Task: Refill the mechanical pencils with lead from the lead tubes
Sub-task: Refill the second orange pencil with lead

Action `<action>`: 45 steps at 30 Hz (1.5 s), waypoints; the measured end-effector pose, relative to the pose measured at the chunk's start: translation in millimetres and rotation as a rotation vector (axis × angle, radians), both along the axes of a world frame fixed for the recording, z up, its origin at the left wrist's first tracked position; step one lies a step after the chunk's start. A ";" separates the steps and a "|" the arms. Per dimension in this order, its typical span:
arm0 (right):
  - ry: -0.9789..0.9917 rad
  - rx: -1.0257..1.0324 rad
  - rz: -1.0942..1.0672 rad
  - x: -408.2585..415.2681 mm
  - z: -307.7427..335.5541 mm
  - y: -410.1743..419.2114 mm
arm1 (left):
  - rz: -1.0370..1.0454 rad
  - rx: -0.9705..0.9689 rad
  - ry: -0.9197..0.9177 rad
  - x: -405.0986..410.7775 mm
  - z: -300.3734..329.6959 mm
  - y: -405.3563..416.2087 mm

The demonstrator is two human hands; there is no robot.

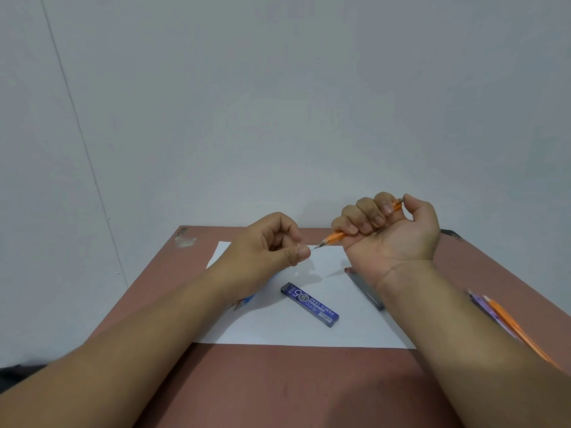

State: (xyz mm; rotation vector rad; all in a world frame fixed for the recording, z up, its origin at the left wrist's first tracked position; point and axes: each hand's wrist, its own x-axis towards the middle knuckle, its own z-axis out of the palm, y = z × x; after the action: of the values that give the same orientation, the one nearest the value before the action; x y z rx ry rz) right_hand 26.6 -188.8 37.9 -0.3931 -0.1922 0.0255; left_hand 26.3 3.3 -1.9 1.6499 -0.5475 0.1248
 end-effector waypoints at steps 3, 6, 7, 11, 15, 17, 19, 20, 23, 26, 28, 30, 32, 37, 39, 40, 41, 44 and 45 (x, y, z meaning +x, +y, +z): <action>-0.003 0.002 0.007 -0.9 -0.5 2.3 | 0.014 -0.013 -0.016 0.0 -0.4 -2.3; -0.005 0.010 0.007 -1.6 -0.3 3.3 | 0.033 -0.025 -0.027 -0.2 -0.5 -3.6; -0.005 0.012 0.008 -1.9 -0.3 3.7 | 0.032 -0.030 -0.030 -0.1 -0.9 -3.8; -0.011 0.019 0.009 -3.2 -1.2 5.9 | 0.040 -0.025 -0.043 -0.7 -1.4 -3.7; -0.011 0.032 0.010 -4.1 -1.8 7.6 | 0.051 -0.017 -0.042 -2.8 1.1 -5.0; -0.006 0.022 0.010 -3.9 -2.0 8.9 | 0.059 -0.013 -0.047 -2.0 1.0 -5.2; -0.006 -0.017 0.005 -3.2 -0.5 11.6 | 0.075 -0.002 -0.053 -0.6 0.3 -5.1; -0.005 -0.052 0.002 -3.1 0.6 14.5 | 0.083 0.005 -0.054 0.0 -0.3 -4.9; 0.028 -0.226 -0.023 -3.3 0.1 25.6 | 0.102 0.030 -0.055 2.6 -3.6 -3.5; 0.057 -0.530 -0.107 -1.9 -5.6 29.2 | 0.116 0.126 -0.090 1.7 -5.3 -0.6; 0.048 -0.822 -0.190 -1.7 -8.1 26.9 | 0.148 0.280 -0.135 0.3 -6.0 1.0; 0.036 -1.052 -0.239 -5.8 -4.4 22.5 | 0.174 0.374 -0.185 -4.0 -5.4 -0.6; 0.042 -1.166 -0.255 -11.8 5.8 17.3 | 0.165 0.461 -0.247 -9.6 -1.8 -5.3; 0.016 -1.401 -0.390 -26.7 33.7 -8.0 | 0.082 0.701 -0.401 -31.3 10.7 -28.1; 0.053 -1.538 -0.507 -40.1 37.0 -29.6 | 0.017 0.760 -0.410 -44.6 14.2 -39.8; 0.070 -1.621 -0.567 -49.0 37.5 -43.2 | -0.022 0.772 -0.425 -51.6 15.9 -45.5; 0.089 -1.701 -0.631 -58.7 37.7 -58.6 | -0.069 0.778 -0.447 -57.9 16.4 -51.6; 0.174 -1.968 -0.770 -85.5 33.4 -110.2 | -0.204 0.818 -0.467 -74.4 16.3 -68.9; 0.219 -2.058 -0.774 -92.8 29.7 -126.1 | -0.243 0.830 -0.478 -77.8 14.4 -73.5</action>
State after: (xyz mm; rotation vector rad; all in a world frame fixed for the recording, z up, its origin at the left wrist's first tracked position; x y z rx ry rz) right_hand -66.2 -315.0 67.6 -2.4785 0.3077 -0.5419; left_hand -51.5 -70.1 12.5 2.3489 -1.2808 0.1200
